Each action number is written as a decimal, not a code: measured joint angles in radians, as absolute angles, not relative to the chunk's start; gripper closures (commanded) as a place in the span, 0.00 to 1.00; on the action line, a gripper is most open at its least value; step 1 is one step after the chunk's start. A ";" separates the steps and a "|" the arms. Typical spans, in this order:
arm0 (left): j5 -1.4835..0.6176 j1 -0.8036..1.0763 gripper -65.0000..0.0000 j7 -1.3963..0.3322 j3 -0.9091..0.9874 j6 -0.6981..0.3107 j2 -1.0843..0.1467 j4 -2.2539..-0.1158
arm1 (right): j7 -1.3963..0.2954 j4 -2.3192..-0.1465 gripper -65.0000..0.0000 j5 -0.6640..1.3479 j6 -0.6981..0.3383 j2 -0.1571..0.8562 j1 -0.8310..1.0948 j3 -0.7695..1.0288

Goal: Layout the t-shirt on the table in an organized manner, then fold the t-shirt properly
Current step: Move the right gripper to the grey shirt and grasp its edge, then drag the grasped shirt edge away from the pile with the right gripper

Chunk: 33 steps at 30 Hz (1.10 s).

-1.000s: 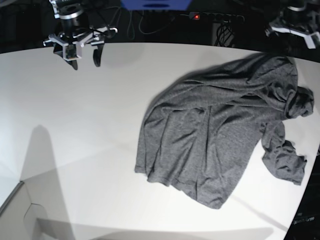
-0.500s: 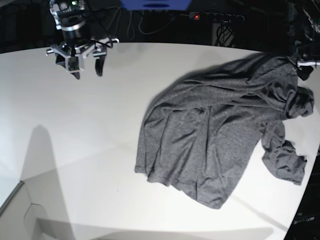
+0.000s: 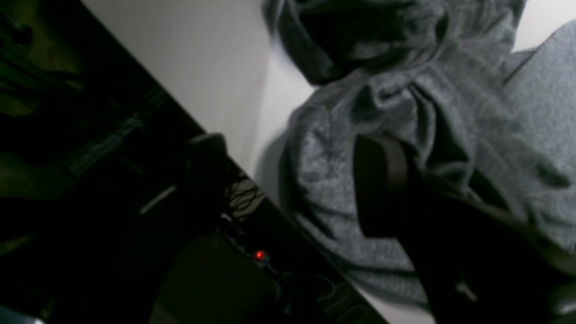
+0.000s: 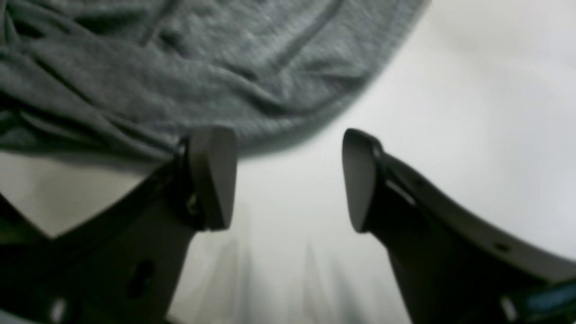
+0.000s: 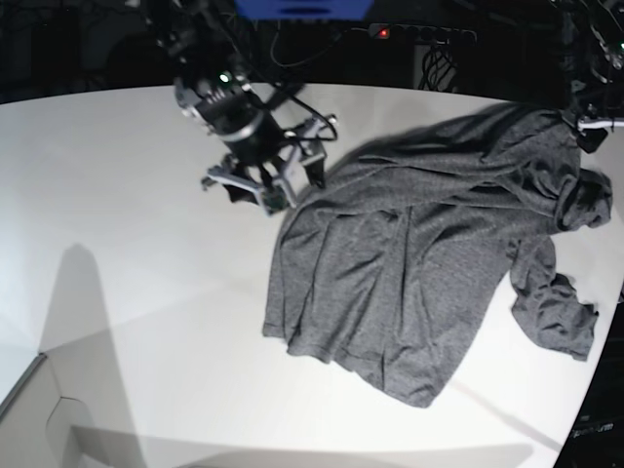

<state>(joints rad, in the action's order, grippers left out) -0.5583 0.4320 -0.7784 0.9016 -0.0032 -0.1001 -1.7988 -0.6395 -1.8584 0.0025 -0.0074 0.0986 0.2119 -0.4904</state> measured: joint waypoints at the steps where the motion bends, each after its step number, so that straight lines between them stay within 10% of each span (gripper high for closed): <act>1: -0.560 0.432 0.34 -0.779 0.902 -0.004 -0.099 -1.799 | -0.643 -1.823 0.42 0.001 -0.007 0.080 0.191 -0.490; 15: -0.559 0.487 0.34 -0.775 0.902 -0.004 -0.097 -1.801 | -0.569 -1.431 0.43 -0.003 -0.007 -0.033 0.012 -0.490; 22: -0.566 0.484 0.34 -0.775 0.902 -0.004 -0.097 -1.801 | -0.448 -1.259 1.00 0.014 -0.009 -0.039 -0.095 -0.439; 33: -0.569 0.484 0.34 -0.786 0.901 -0.004 -0.096 -1.809 | -0.519 -1.047 1.00 -0.005 -0.015 0.022 -0.356 -0.015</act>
